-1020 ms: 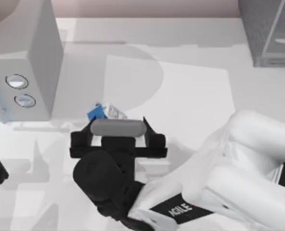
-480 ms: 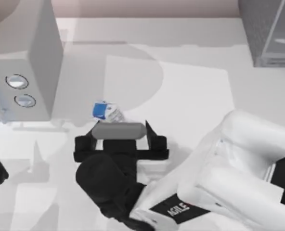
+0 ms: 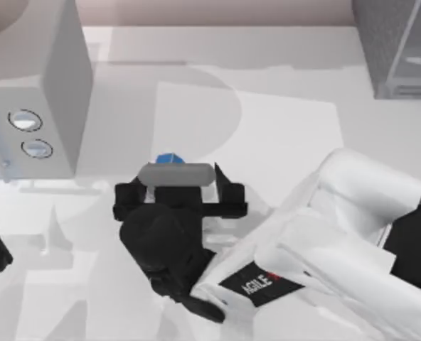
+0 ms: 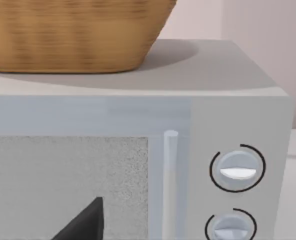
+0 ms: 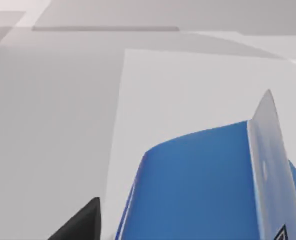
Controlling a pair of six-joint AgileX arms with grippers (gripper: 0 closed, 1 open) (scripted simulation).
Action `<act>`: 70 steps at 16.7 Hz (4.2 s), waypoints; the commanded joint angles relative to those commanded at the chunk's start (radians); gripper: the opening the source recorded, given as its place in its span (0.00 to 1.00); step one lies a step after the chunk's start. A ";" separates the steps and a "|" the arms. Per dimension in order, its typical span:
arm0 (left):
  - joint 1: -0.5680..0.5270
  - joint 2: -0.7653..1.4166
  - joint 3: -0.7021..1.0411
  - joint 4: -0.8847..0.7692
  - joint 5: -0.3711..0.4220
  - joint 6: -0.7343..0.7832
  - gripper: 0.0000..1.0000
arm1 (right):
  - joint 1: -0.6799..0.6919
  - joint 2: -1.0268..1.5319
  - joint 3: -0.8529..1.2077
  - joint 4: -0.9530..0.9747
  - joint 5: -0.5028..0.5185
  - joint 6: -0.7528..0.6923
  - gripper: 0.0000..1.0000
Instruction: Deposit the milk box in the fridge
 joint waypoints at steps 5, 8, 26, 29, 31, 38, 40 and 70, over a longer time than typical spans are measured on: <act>0.000 0.000 0.000 0.000 0.000 0.000 1.00 | -0.013 0.014 0.016 0.006 -0.012 -0.009 1.00; 0.000 0.000 0.000 0.000 0.000 0.000 1.00 | -0.013 0.014 0.016 0.006 -0.012 -0.009 0.92; 0.000 0.000 0.000 0.000 0.000 0.000 1.00 | -0.013 0.014 0.016 0.006 -0.012 -0.009 0.00; 0.000 0.000 0.000 0.000 0.000 0.000 1.00 | -0.009 0.013 0.016 0.006 -0.012 -0.008 0.00; 0.000 0.000 0.000 0.000 0.000 0.000 1.00 | -0.010 0.003 0.016 -0.006 -0.013 -0.009 0.00; 0.000 0.000 0.000 0.000 0.000 0.000 1.00 | -0.011 -0.118 0.035 -0.154 -0.016 -0.010 0.00; 0.000 0.000 0.000 0.000 0.000 0.000 1.00 | -0.010 -0.155 0.043 -0.194 -0.017 -0.009 0.00; 0.000 0.000 0.000 0.000 0.000 0.000 1.00 | -0.353 -1.083 -0.381 -0.553 -0.363 -0.139 0.00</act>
